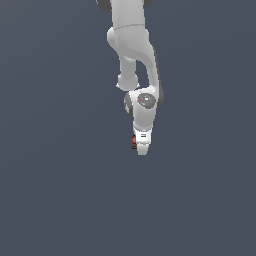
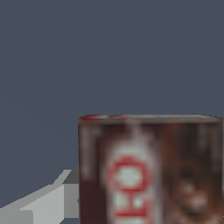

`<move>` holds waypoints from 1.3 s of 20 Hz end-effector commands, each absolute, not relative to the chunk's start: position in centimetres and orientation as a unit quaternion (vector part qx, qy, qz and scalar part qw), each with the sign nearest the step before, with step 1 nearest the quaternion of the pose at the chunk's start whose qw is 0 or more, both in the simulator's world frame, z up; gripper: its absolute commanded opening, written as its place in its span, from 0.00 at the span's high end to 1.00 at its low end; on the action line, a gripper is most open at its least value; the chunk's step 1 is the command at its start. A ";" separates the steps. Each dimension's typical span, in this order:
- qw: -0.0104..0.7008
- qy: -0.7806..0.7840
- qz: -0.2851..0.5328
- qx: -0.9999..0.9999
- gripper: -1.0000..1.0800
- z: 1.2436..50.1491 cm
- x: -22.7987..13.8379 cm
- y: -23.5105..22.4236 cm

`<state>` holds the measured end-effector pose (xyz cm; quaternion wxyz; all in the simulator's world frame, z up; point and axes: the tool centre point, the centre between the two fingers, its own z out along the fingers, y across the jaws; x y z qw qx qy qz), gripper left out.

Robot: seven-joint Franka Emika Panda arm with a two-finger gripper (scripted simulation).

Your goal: Pick up the object and move it to a goal position.

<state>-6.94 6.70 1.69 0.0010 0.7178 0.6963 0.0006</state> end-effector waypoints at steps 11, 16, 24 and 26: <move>0.001 0.696 0.001 0.718 1.00 2.8 -5.3 3.3; 0.000 0.696 0.001 0.718 1.00 4.0 -3.5 -0.6; 0.000 0.696 0.001 0.718 1.00 6.5 0.3 -8.2; 0.000 0.696 0.001 0.718 1.00 7.1 1.3 -10.2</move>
